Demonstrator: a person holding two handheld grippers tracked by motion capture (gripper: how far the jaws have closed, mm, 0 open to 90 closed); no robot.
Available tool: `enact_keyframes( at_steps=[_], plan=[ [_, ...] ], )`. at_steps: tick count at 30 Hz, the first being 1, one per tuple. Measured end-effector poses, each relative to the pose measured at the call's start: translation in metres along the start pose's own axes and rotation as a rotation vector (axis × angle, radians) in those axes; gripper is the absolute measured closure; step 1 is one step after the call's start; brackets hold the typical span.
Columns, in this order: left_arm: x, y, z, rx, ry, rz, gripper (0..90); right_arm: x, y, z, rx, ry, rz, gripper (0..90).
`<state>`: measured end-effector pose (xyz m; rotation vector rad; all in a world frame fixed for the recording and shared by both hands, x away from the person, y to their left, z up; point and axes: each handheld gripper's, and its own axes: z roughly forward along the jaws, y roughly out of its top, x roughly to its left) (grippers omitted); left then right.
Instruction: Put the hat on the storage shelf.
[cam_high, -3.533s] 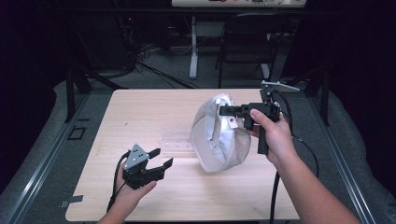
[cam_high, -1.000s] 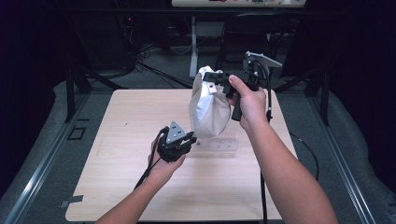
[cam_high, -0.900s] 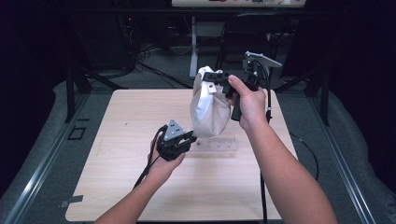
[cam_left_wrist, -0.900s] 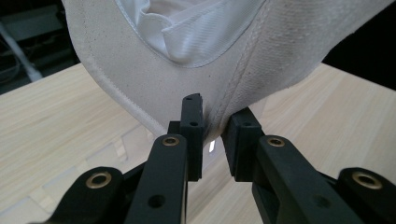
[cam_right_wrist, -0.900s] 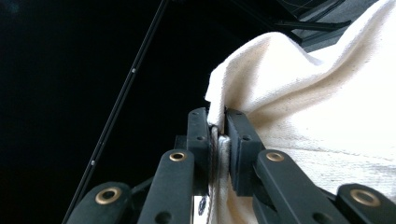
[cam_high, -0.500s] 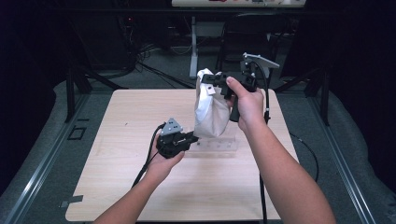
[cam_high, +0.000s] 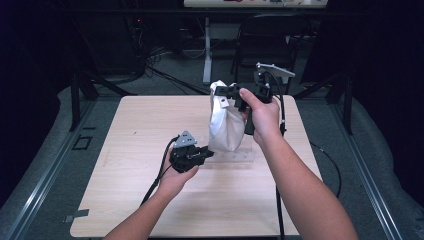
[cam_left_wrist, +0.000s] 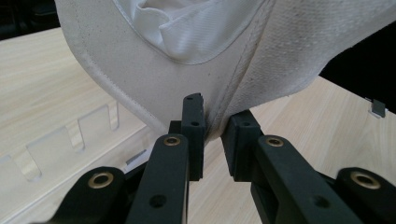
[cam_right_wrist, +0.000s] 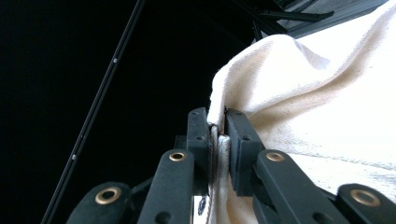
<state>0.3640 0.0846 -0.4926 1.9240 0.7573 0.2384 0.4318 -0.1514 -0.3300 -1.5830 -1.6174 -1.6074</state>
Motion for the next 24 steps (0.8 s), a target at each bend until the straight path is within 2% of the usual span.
enact_keyframes(
  at_steps=[6,17,19,24],
  plan=[
    [0.003,-0.007,0.001,0.005,0.016,-0.008,80.1,-0.003,-0.002,0.005,0.016,-0.016,-0.003,81.2],
    [-0.002,-0.014,0.002,0.009,0.049,0.002,80.5,-0.004,-0.007,0.012,0.037,0.008,0.000,81.1],
    [-0.001,-0.017,0.001,0.010,0.056,-0.002,80.6,-0.004,-0.007,0.011,0.058,0.003,-0.014,81.0],
    [-0.002,-0.022,0.000,-0.006,0.080,-0.036,80.7,-0.007,-0.008,0.010,0.062,0.000,-0.013,81.0]
  ],
)
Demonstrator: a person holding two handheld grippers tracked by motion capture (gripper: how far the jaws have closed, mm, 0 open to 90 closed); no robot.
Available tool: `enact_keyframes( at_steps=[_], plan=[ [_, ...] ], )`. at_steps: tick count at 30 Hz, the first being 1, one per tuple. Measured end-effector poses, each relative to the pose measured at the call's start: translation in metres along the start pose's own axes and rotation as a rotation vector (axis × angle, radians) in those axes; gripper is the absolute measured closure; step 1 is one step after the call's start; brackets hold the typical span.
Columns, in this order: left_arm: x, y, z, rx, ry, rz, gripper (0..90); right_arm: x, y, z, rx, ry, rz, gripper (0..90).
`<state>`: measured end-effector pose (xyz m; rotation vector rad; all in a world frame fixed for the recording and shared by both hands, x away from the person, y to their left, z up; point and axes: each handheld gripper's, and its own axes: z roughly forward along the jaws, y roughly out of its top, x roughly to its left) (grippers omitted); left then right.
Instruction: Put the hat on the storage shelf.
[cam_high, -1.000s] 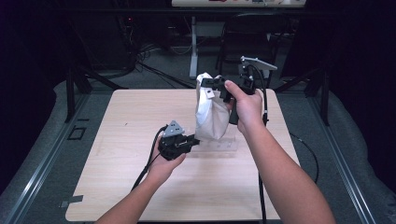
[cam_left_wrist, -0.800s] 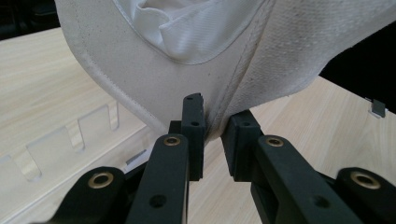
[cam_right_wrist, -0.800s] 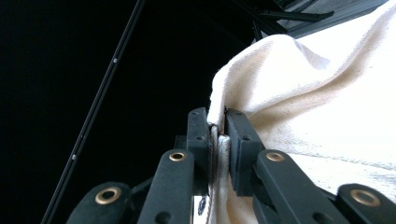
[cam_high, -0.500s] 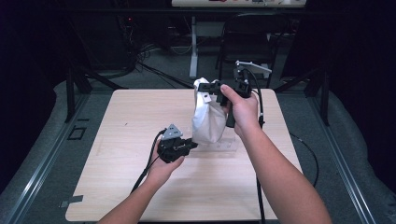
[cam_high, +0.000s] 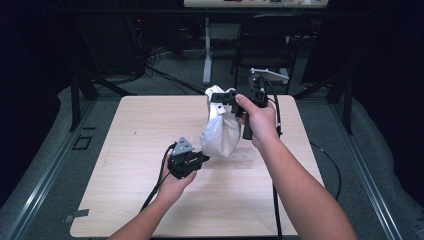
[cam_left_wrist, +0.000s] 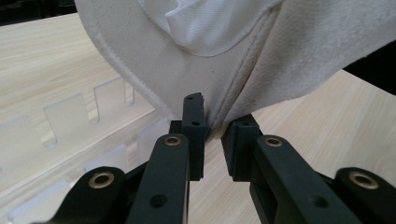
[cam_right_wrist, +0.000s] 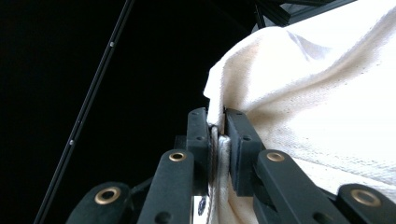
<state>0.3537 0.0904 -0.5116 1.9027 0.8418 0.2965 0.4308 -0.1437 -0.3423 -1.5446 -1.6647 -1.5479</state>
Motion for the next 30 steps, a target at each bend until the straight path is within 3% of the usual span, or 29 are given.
enact_keyframes(
  at_steps=[4,7,11,15,18,21,24,26,30],
  plan=[
    [0.000,-0.004,0.002,0.018,0.009,-0.002,80.9,-0.002,-0.001,0.001,0.009,-0.003,-0.001,81.0],
    [0.001,-0.005,0.002,0.034,0.019,-0.026,82.0,-0.003,-0.004,0.004,0.020,-0.015,0.000,81.0],
    [0.001,-0.003,-0.001,0.023,0.031,-0.052,83.1,-0.005,-0.005,0.006,0.019,-0.016,0.001,81.1],
    [0.003,-0.001,-0.005,-0.009,0.039,-0.113,84.5,-0.010,-0.005,0.009,0.024,-0.039,0.004,81.2],
    [0.005,-0.003,-0.003,-0.021,0.013,-0.132,84.6,-0.011,-0.006,0.012,0.026,-0.032,0.008,81.2],
    [0.006,-0.006,-0.002,-0.018,0.001,-0.139,84.6,-0.011,-0.007,0.015,0.028,-0.025,0.014,81.2],
    [0.008,-0.010,-0.003,0.016,0.013,-0.128,84.7,-0.011,-0.009,0.020,0.044,-0.026,0.012,81.2],
    [0.011,-0.011,-0.005,0.006,0.015,-0.166,84.5,-0.011,-0.010,0.022,0.054,-0.029,0.006,81.2],
    [0.008,-0.013,-0.006,-0.023,0.023,-0.204,84.7,-0.012,-0.010,0.026,0.057,-0.028,0.008,81.2]
  ],
)
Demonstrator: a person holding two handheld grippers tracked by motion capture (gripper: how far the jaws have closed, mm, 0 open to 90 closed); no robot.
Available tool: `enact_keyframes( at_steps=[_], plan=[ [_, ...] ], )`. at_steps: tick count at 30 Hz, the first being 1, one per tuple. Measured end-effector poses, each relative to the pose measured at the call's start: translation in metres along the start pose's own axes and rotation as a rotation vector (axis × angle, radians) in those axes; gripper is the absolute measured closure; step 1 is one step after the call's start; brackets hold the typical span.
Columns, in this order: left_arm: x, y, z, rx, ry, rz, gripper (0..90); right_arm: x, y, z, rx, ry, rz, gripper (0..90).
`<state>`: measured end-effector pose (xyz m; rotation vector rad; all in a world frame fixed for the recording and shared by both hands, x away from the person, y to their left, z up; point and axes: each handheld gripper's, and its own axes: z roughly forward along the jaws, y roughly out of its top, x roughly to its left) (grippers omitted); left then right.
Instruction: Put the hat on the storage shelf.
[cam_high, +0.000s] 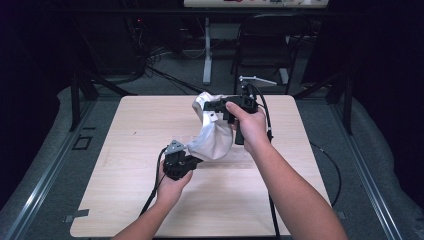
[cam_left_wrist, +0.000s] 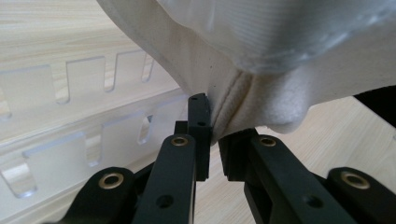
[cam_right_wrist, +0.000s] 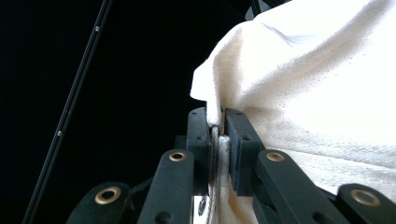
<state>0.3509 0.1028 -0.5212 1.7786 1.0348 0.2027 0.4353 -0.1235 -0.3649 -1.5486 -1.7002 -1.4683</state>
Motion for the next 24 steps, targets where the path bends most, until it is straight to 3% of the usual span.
enact_keyframes(
  at_steps=[3,7,12,13,19,20,21,22,24],
  plan=[
    [-0.003,-0.002,0.003,-0.006,0.007,0.009,84.9,-0.001,0.001,0.002,-0.001,0.006,0.008,81.3],
    [-0.009,0.003,0.004,0.027,0.024,0.056,85.1,-0.002,0.002,0.003,0.002,0.012,0.009,81.3],
    [-0.006,0.012,0.006,0.001,0.008,0.099,85.5,-0.003,0.006,-0.003,-0.023,0.002,0.009,81.4],
    [-0.004,0.013,0.008,0.002,-0.004,0.084,85.5,-0.003,0.007,-0.004,-0.030,0.001,0.011,81.4],
    [-0.005,0.012,0.012,0.005,-0.001,0.079,85.4,-0.005,0.008,-0.003,-0.026,-0.004,0.012,81.4],
    [-0.004,0.011,0.010,0.005,0.011,0.052,85.4,-0.005,0.008,-0.003,-0.024,-0.005,0.011,81.4],
    [-0.004,0.011,0.010,0.005,0.011,0.052,85.4,-0.005,0.008,-0.002,-0.025,-0.006,0.015,81.4],
    [-0.003,0.008,0.009,0.015,0.046,0.064,85.3,-0.006,0.008,-0.001,-0.020,-0.011,0.012,81.4],
    [-0.007,0.006,0.009,0.027,0.068,0.095,85.3,-0.006,0.007,0.001,-0.014,-0.013,0.009,81.4]
  ],
)
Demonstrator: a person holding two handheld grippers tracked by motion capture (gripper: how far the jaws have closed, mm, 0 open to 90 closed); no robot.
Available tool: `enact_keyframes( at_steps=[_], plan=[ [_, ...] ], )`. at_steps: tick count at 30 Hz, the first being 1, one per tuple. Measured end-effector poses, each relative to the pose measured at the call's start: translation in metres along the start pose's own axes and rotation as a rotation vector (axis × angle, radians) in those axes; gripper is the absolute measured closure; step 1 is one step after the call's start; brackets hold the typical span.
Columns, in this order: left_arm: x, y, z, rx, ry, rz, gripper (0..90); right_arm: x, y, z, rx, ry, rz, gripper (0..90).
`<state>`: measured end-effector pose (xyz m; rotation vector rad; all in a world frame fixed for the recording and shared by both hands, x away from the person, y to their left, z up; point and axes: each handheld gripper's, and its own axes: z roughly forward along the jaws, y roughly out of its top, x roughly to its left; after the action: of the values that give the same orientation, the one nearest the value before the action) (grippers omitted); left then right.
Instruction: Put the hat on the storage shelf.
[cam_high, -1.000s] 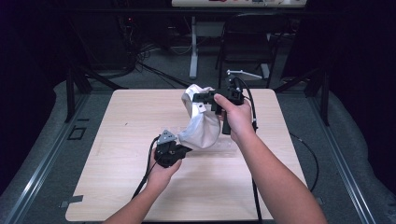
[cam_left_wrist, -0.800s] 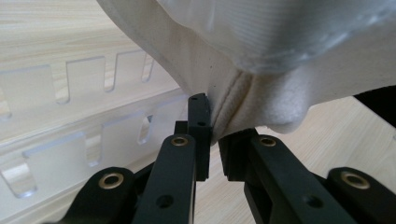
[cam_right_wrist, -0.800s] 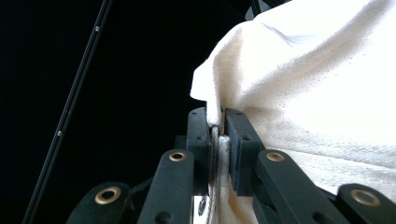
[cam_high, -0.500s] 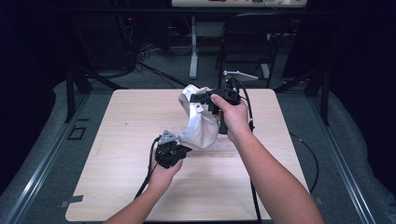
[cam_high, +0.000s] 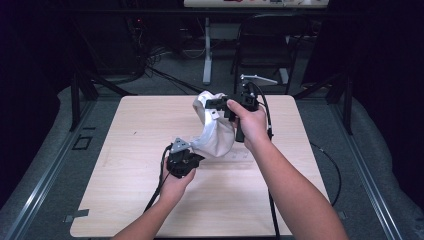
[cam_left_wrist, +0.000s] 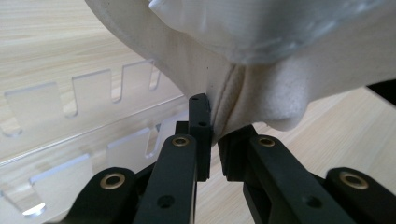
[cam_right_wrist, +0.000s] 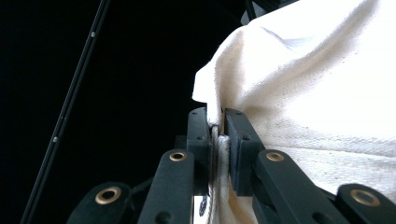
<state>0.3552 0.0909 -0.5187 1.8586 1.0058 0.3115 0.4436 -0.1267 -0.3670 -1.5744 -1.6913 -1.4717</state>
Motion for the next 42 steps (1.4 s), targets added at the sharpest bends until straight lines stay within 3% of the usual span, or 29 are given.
enact_keyframes(
  at_steps=[2,13,22,25,27,30,32,35,38,42],
  plan=[
    [-0.005,-0.001,0.003,0.014,0.022,0.021,85.4,0.000,-0.001,0.001,0.002,0.004,0.002,81.4],
    [-0.005,-0.002,0.010,0.063,0.028,0.040,85.3,-0.009,-0.001,-0.007,-0.011,-0.010,0.013,81.4],
    [-0.004,-0.004,0.016,0.129,0.037,0.021,85.3,-0.017,-0.004,-0.006,-0.008,-0.023,0.019,81.4],
    [-0.005,-0.004,0.017,0.139,0.049,0.030,85.3,-0.018,-0.005,-0.004,-0.001,-0.029,0.020,81.4],
    [-0.006,-0.002,0.018,0.176,0.055,0.025,85.3,-0.019,-0.005,-0.003,0.000,-0.029,0.019,81.4],
    [-0.009,-0.003,0.019,0.188,0.075,0.047,85.3,-0.019,-0.005,-0.005,-0.004,-0.046,0.013,81.5],
    [-0.007,-0.003,0.020,0.192,0.064,0.015,85.1,-0.020,-0.005,-0.007,-0.008,-0.059,0.010,81.5],
    [-0.008,-0.002,0.023,0.235,0.074,0.033,85.0,-0.023,-0.003,-0.010,-0.017,-0.077,0.009,81.6],
    [-0.006,0.000,0.024,0.246,0.066,0.017,84.8,-0.028,-0.003,-0.012,-0.029,-0.079,0.029,81.6],
    [-0.009,0.002,0.024,0.265,0.081,0.058,84.8,-0.031,-0.004,-0.013,-0.030,-0.084,0.033,81.6]
  ],
)
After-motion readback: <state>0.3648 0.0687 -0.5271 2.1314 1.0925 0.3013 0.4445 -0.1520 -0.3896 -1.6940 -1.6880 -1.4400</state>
